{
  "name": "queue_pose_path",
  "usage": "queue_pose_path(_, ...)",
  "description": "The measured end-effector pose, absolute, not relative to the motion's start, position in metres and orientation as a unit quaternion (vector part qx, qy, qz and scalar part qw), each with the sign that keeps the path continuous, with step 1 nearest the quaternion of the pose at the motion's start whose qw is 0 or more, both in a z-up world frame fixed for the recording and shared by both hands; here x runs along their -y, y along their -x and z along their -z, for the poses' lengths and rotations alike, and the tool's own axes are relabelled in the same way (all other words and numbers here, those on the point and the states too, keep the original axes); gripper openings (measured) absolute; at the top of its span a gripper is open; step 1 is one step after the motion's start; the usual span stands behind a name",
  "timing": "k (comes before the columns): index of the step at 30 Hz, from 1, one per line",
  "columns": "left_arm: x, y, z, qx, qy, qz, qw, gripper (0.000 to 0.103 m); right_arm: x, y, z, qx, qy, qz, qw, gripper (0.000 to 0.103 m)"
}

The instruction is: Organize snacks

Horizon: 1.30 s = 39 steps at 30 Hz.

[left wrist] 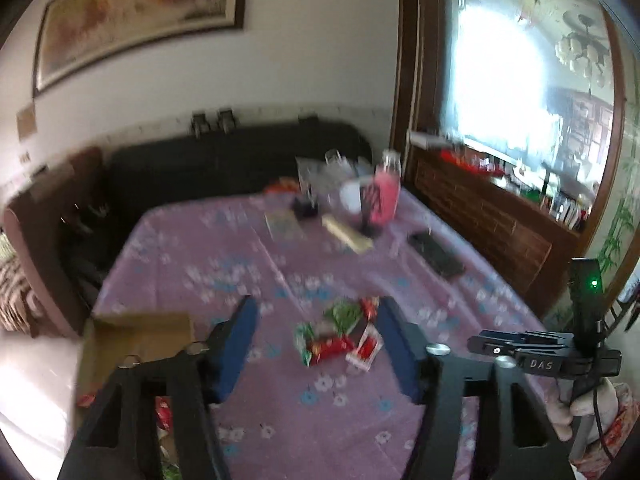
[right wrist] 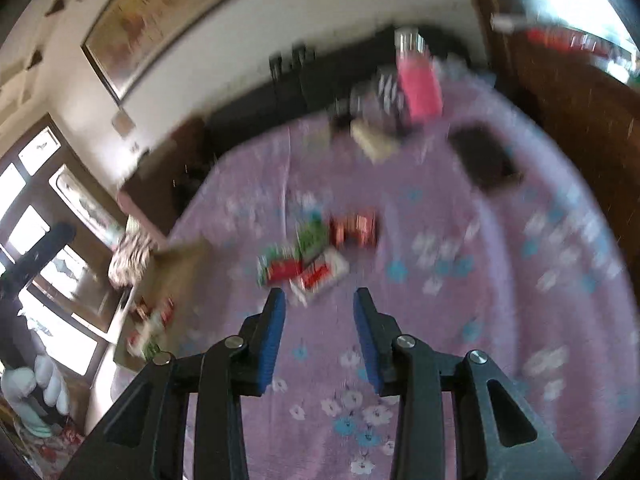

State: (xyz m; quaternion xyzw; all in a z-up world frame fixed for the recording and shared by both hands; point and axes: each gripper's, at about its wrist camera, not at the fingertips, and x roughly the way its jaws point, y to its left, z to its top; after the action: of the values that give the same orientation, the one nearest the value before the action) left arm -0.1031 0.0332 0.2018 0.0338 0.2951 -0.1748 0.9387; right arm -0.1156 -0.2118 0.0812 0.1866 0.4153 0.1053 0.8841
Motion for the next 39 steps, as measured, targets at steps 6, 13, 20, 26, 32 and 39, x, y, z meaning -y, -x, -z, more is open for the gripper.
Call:
queue_pose_path(6, -0.037, 0.067, -0.14, -0.341, -0.012, 0.182, 0.922, 0.052, 0.183, 0.066, -0.038, -0.452, -0.197, -0.102, 0.864, 0.035)
queue_pose_path(13, -0.057, 0.044, -0.1, -0.38, -0.033, 0.163, 0.91, 0.052, 0.147, 0.007, -0.005, -0.49, -0.166, -0.063, 0.854, 0.035)
queue_pose_path(20, -0.046, 0.018, -0.065, -0.411, -0.061, 0.178, 0.892, 0.052, 0.118, -0.007, 0.005, -0.486, -0.085, -0.042, 0.869, 0.018)
queue_pose_path(26, -0.004, 0.007, -0.044, -0.424, -0.104, 0.21, 0.874, 0.052, 0.153, 0.003, 0.006, -0.472, -0.113, -0.055, 0.873, 0.001)
queue_pose_path(32, 0.049, -0.005, -0.029, -0.431, -0.132, 0.263, 0.853, 0.052, 0.186, 0.011, 0.016, -0.456, -0.183, -0.131, 0.861, 0.0)
queue_pose_path(39, 0.09, -0.012, -0.018, -0.416, -0.2, 0.3, 0.835, 0.051, 0.198, 0.018, 0.008, -0.466, -0.195, -0.192, 0.841, 0.001)
